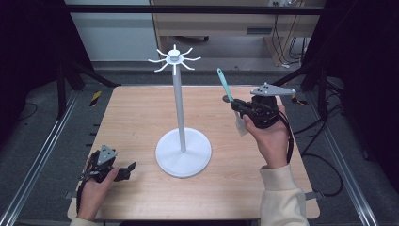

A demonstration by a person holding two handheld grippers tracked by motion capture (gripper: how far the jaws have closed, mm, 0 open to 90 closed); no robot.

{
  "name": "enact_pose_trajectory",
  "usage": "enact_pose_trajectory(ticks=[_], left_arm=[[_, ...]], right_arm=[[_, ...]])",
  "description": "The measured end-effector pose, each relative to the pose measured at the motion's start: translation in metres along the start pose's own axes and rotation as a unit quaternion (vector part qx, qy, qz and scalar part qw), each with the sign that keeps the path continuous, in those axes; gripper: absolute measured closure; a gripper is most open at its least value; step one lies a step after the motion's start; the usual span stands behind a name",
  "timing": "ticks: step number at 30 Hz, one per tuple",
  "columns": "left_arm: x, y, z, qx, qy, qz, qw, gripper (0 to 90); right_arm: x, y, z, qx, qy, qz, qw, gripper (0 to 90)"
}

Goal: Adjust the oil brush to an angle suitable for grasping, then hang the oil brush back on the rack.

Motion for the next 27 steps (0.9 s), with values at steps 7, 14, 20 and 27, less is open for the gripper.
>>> enact_pose_trajectory(ticks=[7,14,20,27], left_arm=[[0.002,0.000,0.000,-0.002,-0.004,0.000,1.0000,2.9],[0.001,-0.001,0.000,-0.001,-0.004,0.000,1.0000,2.9],[0.002,-0.001,0.000,-0.002,-0.004,-0.001,1.0000,2.9],[0.002,-0.001,0.000,-0.002,-0.004,0.000,1.0000,2.9]], right_arm=[[0.011,-0.010,-0.006,-0.021,-0.010,0.000,0.9997,83.2],[0.012,-0.017,-0.008,-0.037,-0.009,-0.007,0.9993,83.1],[0.014,-0.022,-0.009,-0.050,-0.013,-0.013,0.9986,83.2],[0.024,-0.028,-0.014,-0.071,-0.022,-0.026,0.9969,83.1]])
Point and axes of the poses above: each handheld gripper's, and its own axes: y roughly forward along the jaws, z roughly out of its underside, x roughly to its left, the point moved 2 cm from there along y, roughly forward along the jaws, and after that the axes turned 8 degrees about x, right-handed, at the moved point
